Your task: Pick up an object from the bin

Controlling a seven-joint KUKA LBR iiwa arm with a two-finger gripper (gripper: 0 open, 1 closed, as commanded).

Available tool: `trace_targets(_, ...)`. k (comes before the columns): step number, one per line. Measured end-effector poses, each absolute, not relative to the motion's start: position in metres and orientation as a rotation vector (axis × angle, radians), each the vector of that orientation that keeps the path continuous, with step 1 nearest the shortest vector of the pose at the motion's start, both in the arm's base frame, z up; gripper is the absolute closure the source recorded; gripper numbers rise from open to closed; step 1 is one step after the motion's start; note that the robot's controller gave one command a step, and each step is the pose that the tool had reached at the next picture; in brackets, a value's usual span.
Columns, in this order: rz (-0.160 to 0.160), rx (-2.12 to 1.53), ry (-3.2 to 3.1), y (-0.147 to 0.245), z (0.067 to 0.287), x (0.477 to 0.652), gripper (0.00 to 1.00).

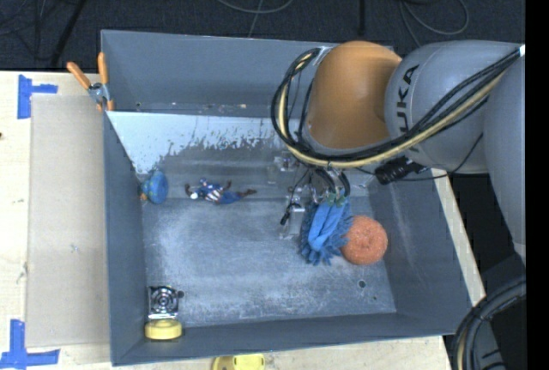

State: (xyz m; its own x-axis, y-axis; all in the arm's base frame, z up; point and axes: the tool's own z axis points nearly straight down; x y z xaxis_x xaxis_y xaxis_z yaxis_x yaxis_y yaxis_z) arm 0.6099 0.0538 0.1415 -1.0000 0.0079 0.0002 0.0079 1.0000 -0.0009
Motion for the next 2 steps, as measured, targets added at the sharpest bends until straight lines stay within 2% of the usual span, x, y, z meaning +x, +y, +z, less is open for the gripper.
trace_targets(1, -0.001, 0.067, -3.146, 0.025, 0.126, 0.612, 0.00)
trace_targets(2, 0.000, 0.030, -3.142, 0.018, 0.082, 0.597, 0.00)
